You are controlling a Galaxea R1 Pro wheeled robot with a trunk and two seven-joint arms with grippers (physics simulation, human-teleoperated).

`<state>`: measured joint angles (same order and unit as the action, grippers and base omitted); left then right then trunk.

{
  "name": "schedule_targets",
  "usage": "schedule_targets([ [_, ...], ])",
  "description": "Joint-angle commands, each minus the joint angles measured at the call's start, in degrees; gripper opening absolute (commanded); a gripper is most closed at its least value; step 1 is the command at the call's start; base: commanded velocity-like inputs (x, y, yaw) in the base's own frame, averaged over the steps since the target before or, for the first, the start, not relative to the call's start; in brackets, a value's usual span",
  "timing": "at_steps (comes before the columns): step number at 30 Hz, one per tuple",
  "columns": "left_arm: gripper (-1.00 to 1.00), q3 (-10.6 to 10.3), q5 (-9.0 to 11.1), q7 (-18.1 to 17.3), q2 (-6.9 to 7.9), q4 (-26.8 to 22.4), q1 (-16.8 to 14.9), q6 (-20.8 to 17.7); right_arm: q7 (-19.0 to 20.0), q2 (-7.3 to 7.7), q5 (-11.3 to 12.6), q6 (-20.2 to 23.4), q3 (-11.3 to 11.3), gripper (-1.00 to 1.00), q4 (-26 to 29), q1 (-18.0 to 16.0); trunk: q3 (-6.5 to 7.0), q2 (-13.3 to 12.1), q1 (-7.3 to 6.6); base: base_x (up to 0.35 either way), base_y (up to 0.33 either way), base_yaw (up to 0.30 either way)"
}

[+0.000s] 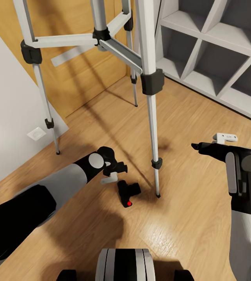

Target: Attach the digital camera to the camera tripod in the bedroom.

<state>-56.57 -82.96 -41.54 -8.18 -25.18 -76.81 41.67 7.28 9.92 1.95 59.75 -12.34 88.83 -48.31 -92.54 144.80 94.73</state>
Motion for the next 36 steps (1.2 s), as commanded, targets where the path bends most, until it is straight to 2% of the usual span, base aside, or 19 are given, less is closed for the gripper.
schedule_targets([
  [1,1.0,-0.22,-0.12,0.04,0.01,0.23,-0.18,0.11,0.1,0.01,0.16,0.25,-0.06,1.0,0.11,-0.03,-0.12,0.01,-0.01,0.0,0.0,0.0],
  [11,1.0,-0.16,0.14,0.18,0.0,1.59,-2.38,0.08,0.1,-0.06,0.16,0.25,-0.06,1.0,0.32,-0.03,-0.99,0.01,-0.01,0.0,0.0,0.0],
  [23,1.0,2.24,1.73,-0.01,-0.25,2.0,-4.4,0.1,0.1,-0.08,0.16,0.25,-0.06,1.0,0.37,-0.03,-2.1,0.01,-0.01,0.0,0.0,0.0],
  [30,1.0,2.75,2.45,-0.72,-0.52,1.99,-4.78,0.09,0.1,-0.08,0.16,0.25,-0.06,1.0,0.37,-0.03,-2.75,0.01,-0.01,0.0,0.0,0.0],
  [33,1.0,2.92,4.55,-1.25,-0.78,1.98,-5.0,0.08,0.1,-0.08,0.17,0.25,-0.06,1.0,0.45,-0.03,-3.03,0.01,-0.01,0.0,0.0,0.0],
  [34,1.0,2.92,4.55,-1.25,-0.78,1.98,-5.0,0.08,0.1,-0.08,0.17,0.25,-0.06,1.0,0.45,-0.03,-3.12,0.01,-0.01,0.0,0.0,0.0],
  [36,1.0,2.96,6.89,-1.54,-0.86,1.98,-5.23,0.1,0.1,-0.06,0.18,0.25,-0.06,1.0,0.62,-0.03,-3.31,0.01,-0.01,0.0,0.0,0.0],
])
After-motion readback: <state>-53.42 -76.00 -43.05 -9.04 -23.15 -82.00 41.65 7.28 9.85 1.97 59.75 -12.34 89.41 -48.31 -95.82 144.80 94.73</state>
